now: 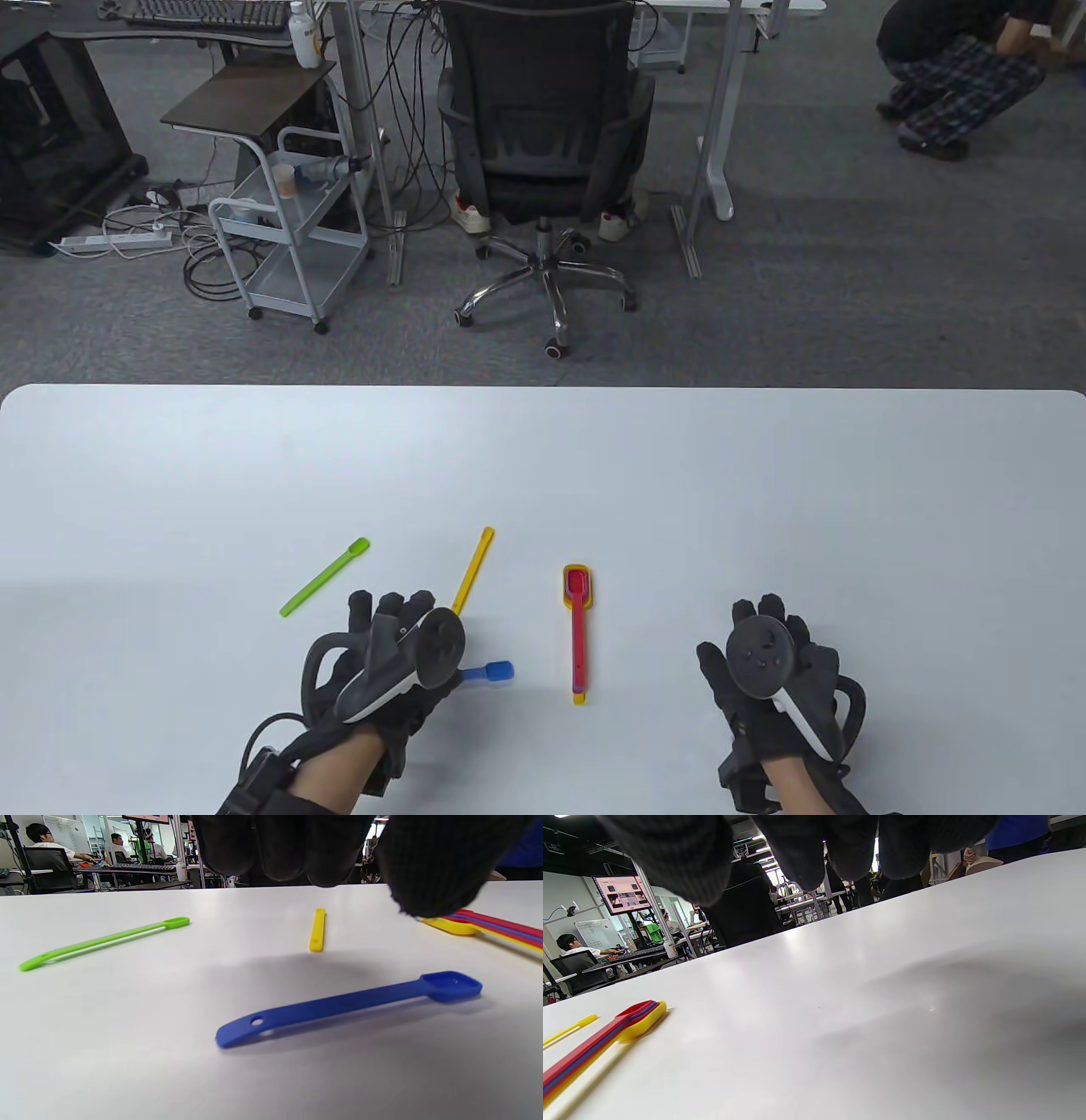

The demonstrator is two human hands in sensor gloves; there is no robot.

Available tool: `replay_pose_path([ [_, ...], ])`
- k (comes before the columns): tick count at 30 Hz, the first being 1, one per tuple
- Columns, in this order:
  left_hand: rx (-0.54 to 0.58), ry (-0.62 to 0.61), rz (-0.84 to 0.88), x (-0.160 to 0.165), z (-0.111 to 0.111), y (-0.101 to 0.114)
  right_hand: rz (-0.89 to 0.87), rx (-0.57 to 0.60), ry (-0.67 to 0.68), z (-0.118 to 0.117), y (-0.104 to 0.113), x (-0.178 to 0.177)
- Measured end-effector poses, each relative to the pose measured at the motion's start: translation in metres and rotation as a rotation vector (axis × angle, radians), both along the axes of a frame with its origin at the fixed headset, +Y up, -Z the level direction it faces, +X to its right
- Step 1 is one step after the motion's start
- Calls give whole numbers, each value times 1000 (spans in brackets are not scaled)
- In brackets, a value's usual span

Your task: Nest measuring spoons

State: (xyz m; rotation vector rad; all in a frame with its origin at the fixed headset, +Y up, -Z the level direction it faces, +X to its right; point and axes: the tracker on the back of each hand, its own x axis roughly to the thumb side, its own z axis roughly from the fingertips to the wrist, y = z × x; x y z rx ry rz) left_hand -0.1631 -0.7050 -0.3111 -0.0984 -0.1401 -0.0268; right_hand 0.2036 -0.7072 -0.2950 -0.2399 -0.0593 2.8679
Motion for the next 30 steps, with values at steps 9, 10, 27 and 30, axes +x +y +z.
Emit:
replay_pose_path([
  [9,-38,-34,-107,-4,1,-24,4,2,4,0,1,-1],
  [10,-37,-34,-113,-4,1,-25,4,2,5,0,1,-1],
  [27,-38,-33,-166,-8,-1,-38,3,-4,6,0,1,-1],
  [30,-38,-32,-170,-7,0,-37,4,-5,6,0,1,-1],
])
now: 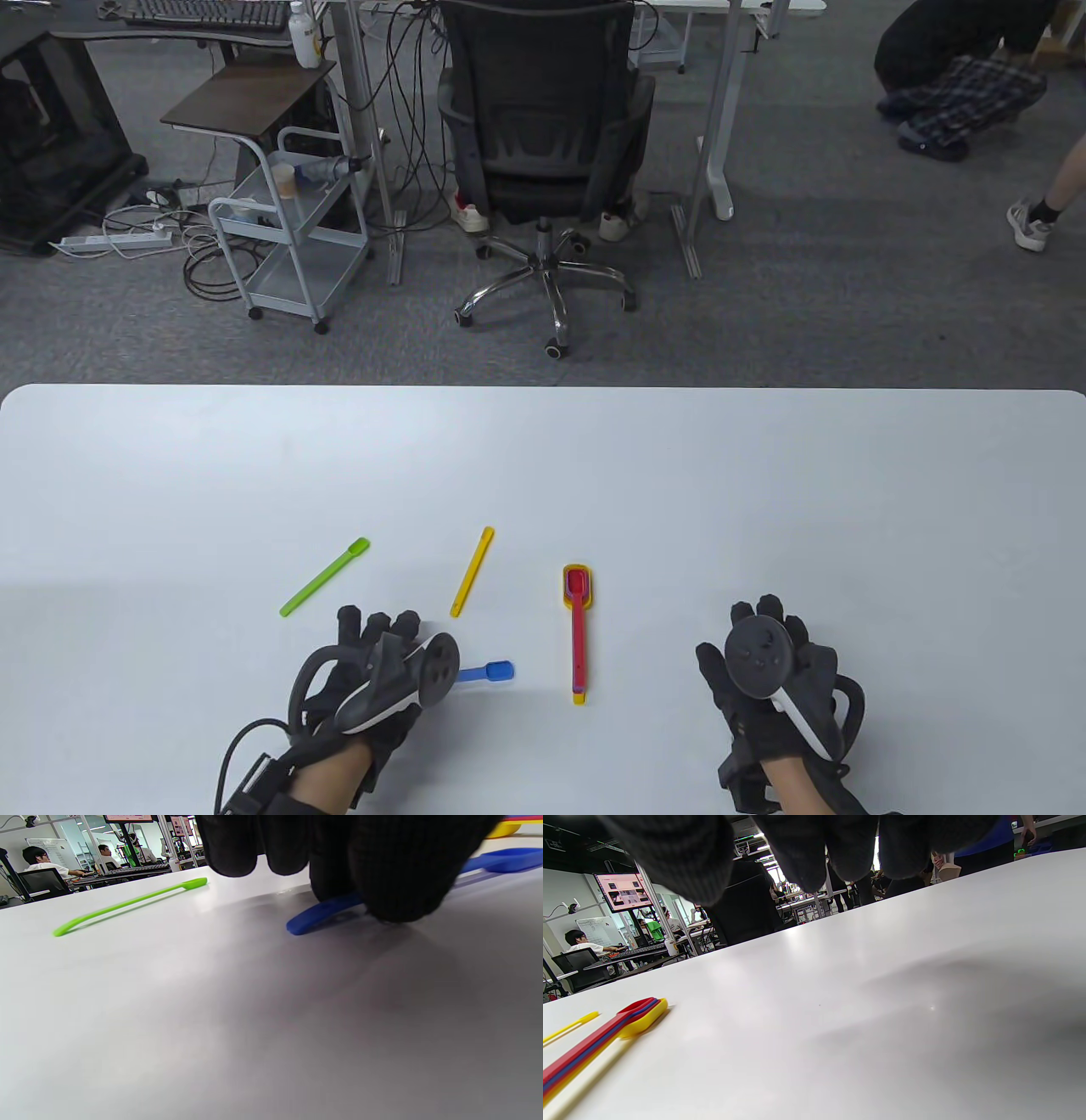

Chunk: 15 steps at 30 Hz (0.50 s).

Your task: Nest measuring spoons

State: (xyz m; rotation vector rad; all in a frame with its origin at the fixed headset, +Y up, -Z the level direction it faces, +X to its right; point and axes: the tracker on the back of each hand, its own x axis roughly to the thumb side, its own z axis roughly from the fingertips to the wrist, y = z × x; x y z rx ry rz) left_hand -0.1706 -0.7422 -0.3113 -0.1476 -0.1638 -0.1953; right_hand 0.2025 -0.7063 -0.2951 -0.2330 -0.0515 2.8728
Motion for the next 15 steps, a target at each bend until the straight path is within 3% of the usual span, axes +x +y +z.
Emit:
replay_pose_path([
  [15,0,2,6,0,0,1,-1,-1,0,0,0,0],
])
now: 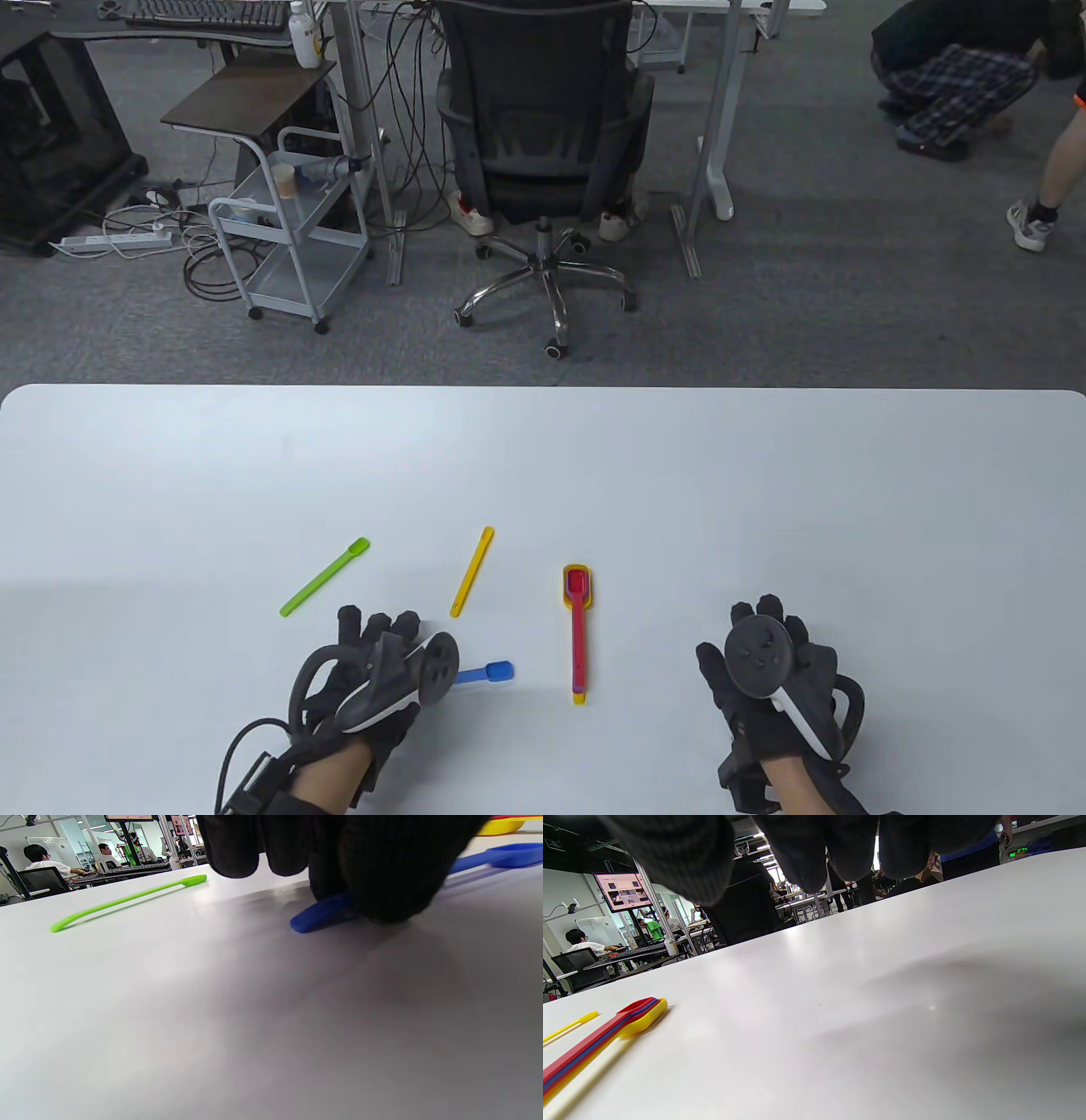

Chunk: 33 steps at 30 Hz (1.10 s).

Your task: Nest measuring spoons

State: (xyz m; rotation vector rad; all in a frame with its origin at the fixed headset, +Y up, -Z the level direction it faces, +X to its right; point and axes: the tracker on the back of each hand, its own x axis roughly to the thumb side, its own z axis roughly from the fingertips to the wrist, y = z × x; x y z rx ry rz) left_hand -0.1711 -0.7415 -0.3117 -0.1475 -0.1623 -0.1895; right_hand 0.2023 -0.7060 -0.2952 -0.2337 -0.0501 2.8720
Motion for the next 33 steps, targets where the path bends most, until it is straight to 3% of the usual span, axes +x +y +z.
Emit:
replay_pose_path([
  [18,-7,-6,39,-2,-2,-1,-4,2,-1,0,1,1],
  [33,32,44,101,8,2,24,-2,5,3,0,1,0],
])
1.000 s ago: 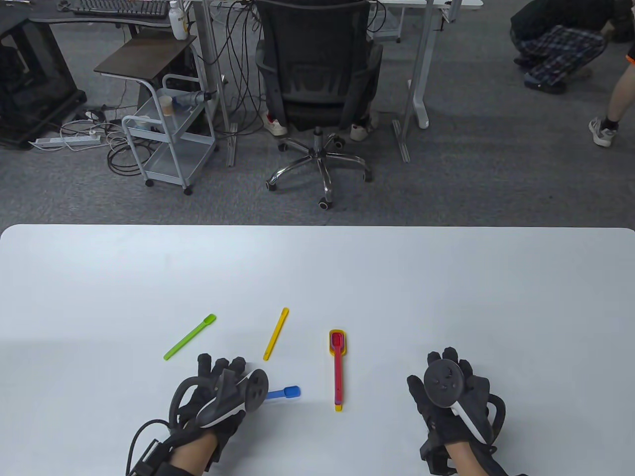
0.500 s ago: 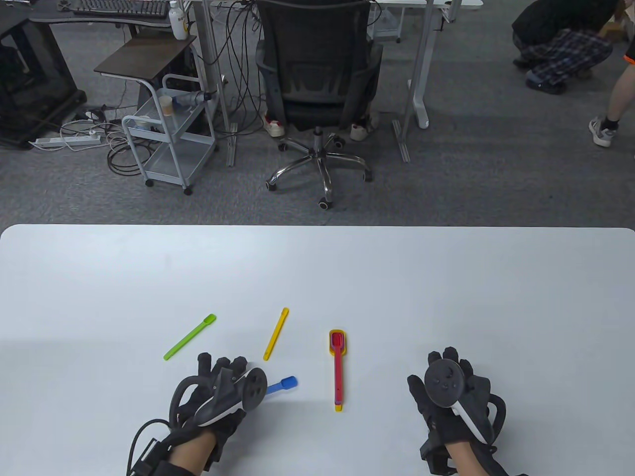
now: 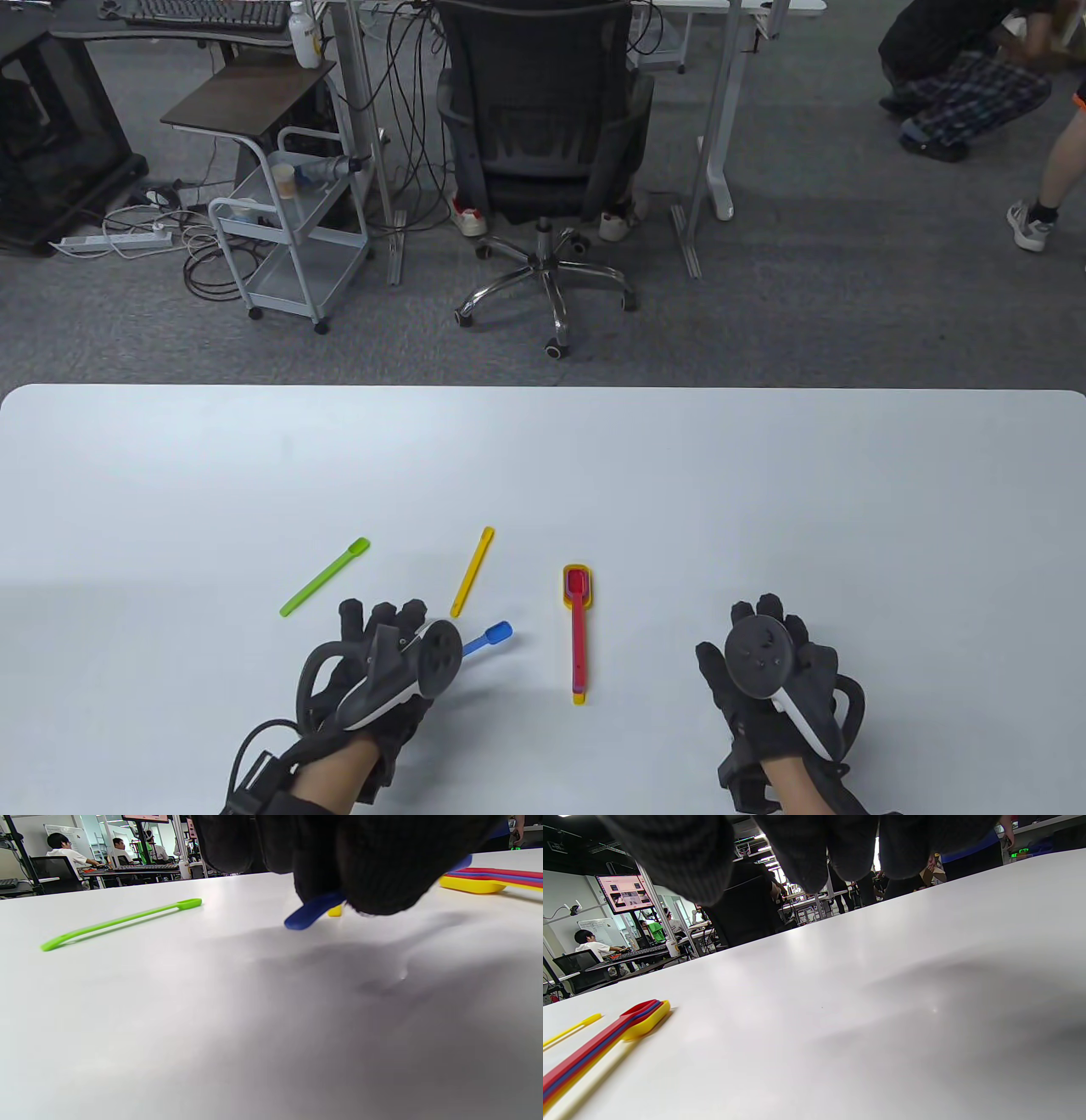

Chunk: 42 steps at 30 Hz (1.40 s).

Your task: Nest measuring spoons

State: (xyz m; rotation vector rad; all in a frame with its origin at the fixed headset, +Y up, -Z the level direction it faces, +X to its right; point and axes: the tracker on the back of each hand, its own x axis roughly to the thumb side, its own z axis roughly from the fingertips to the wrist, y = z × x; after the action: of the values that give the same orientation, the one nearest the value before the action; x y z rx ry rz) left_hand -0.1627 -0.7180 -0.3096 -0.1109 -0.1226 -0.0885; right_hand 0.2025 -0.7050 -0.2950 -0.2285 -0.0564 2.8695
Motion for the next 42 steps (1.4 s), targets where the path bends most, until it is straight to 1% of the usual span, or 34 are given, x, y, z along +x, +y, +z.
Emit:
replay_pose_path([
  [17,61,118,83,33,1,32,-11,1,-3,1,1,1],
  [25,85,180,107,60,-1,40,-12,-4,-7,1,1,2],
  [33,80,229,114,95,-5,42,-15,-6,-8,1,1,2],
  [37,78,249,95,114,-8,37,-16,-5,-9,2,2,2],
  [42,66,292,74,129,-12,29,-18,-3,-7,2,2,3],
])
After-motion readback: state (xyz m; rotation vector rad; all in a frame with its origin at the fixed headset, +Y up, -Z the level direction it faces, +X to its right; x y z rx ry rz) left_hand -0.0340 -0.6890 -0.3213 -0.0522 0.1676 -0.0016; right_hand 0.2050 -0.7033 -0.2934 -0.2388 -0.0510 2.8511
